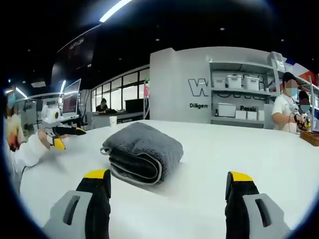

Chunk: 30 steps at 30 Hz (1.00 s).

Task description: Open the folded towel by lifting each exposed corner and separating the folded layers until the towel lies flat within the target outline without major curled edges

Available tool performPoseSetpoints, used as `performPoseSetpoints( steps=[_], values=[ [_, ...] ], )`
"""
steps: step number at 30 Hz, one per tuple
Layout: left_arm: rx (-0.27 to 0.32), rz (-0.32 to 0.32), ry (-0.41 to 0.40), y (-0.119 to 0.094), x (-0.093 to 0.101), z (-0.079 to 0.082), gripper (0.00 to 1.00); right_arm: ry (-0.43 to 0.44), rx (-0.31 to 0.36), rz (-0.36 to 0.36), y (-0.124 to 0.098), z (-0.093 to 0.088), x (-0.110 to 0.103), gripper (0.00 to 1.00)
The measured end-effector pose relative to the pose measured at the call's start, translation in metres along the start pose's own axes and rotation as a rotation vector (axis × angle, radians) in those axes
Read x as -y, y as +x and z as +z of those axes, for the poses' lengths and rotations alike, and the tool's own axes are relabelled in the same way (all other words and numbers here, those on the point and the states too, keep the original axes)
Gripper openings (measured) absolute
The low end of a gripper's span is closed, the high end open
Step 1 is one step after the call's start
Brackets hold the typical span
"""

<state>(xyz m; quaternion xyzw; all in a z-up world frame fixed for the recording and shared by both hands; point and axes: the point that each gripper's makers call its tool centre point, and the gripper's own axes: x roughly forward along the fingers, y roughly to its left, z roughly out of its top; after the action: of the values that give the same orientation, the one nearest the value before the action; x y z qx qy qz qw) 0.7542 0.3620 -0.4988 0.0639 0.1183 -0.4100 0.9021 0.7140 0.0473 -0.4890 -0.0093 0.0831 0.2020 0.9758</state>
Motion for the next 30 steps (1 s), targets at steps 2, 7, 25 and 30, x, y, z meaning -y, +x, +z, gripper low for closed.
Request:
performPoseSetpoints(
  steps=[2, 7, 25, 30],
  values=[
    [0.000, 0.000, 0.000, -0.0001, -0.0001, 0.0002, 1.00, 0.000, 0.000, 0.001, 0.0000, 0.0000, 0.0000, 0.96],
    [-0.002, 0.001, -0.002, 0.0000, -0.0009, -0.0005, 1.00, 0.002, -0.001, -0.001, 0.0000, -0.0001, 0.0006, 0.96],
    [-0.014, 0.000, 0.000, 0.0005, 0.0002, -0.0031, 1.00, 0.001, -0.008, 0.003, 0.0013, -0.0015, -0.0003, 0.96],
    [-0.017, -0.002, -0.003, 0.0008, 0.0000, -0.0038, 1.00, -0.001, -0.009, 0.002, 0.0014, -0.0019, 0.0004, 0.96]
  ],
)
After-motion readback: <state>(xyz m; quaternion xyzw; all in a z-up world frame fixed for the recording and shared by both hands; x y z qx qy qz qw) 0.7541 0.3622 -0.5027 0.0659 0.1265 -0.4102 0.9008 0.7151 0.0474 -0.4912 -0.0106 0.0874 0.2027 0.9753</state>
